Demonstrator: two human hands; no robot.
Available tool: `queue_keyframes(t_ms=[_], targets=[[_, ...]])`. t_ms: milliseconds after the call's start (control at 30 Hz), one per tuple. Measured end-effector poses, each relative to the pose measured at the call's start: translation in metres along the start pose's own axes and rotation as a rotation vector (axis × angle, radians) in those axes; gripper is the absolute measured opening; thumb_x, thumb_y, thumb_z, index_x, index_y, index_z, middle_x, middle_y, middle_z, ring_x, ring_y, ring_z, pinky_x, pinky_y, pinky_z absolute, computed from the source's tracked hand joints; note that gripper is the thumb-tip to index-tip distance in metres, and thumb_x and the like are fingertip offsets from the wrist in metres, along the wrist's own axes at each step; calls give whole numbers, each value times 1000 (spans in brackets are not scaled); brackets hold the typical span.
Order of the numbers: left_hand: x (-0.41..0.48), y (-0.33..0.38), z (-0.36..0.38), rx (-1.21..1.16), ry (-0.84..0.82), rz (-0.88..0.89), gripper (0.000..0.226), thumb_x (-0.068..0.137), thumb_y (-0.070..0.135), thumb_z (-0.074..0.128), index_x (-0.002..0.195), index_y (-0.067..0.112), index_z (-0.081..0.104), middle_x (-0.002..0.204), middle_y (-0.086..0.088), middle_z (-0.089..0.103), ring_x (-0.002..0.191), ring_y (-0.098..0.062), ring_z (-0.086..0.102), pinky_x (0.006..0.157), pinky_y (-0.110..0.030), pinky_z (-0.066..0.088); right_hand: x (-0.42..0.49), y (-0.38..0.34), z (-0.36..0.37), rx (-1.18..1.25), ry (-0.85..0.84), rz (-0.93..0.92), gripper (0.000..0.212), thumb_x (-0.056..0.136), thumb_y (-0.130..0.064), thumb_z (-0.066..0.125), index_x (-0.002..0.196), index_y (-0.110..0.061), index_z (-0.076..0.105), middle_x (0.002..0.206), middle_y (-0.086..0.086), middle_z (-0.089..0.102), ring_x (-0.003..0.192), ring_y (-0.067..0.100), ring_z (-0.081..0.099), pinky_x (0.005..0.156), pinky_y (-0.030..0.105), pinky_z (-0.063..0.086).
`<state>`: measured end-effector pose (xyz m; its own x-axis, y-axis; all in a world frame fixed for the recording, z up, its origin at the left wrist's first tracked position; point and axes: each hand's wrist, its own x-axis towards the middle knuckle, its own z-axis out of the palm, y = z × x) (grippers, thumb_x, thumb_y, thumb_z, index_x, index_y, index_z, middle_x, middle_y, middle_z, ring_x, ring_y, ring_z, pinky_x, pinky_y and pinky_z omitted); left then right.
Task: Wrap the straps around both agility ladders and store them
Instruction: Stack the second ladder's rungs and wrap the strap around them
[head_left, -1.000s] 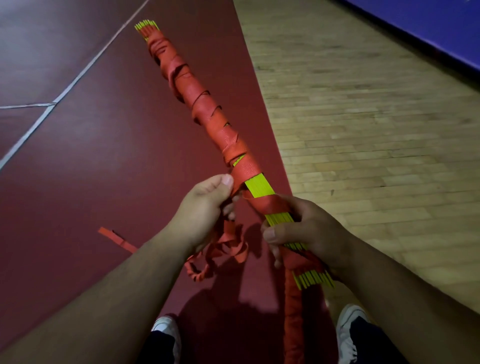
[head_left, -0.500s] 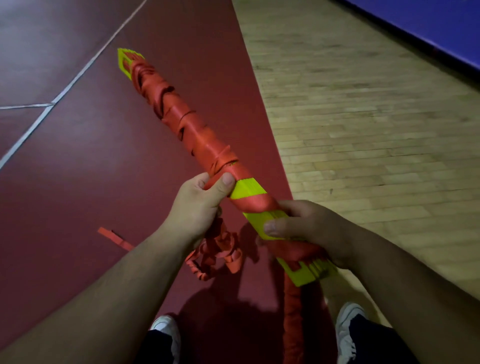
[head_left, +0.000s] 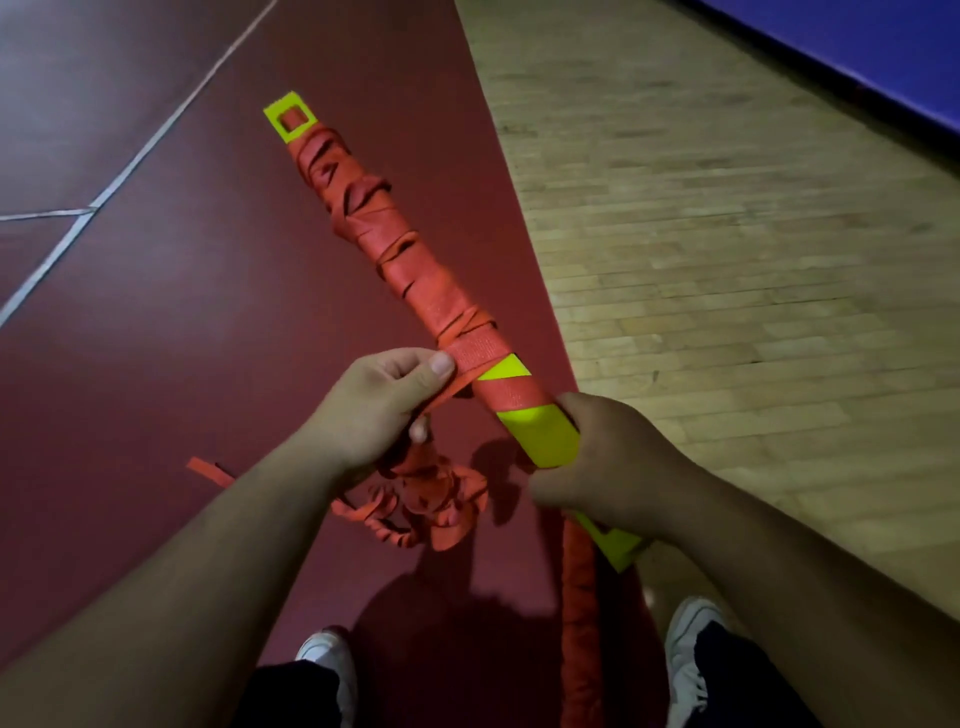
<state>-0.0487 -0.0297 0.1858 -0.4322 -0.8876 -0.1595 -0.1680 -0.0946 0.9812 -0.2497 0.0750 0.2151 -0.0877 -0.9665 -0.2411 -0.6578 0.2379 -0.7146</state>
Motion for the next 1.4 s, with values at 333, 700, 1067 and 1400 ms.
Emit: queue_keyframes(t_ms=[333,700,1067,1400], targets=[[-5,-5,5,-388,-297,8,75,52,73,80,96,13,74,55,2,57,38,-1,42,53,-20,50,-8,4,-11,585,-500,94,56,53,-21,77,101,1,61,71,16,65,55,26,61,51,30,51],[-11,4,37,-259,225,-227,55,64,73,66,64,17,60,44,-2,43,37,-14,28,45,-23,18,-6,-6,14,-88,-48,-18,58,74,-49,77,125,-40,51,98,-12,66,89,8,65,81,34,56],[-4,9,9,-278,-175,45,33,76,54,70,78,22,70,48,4,50,40,-5,41,42,-16,38,-3,-2,-10,245,-100,-34,29,73,-5,76,94,-25,69,71,-1,70,61,16,67,58,34,54],[-13,12,-4,-69,-202,111,50,64,82,65,83,36,68,56,2,56,41,-11,41,42,-20,31,-8,2,-17,454,-274,-79,21,65,-14,76,85,-12,68,70,9,66,60,26,64,57,38,52]])
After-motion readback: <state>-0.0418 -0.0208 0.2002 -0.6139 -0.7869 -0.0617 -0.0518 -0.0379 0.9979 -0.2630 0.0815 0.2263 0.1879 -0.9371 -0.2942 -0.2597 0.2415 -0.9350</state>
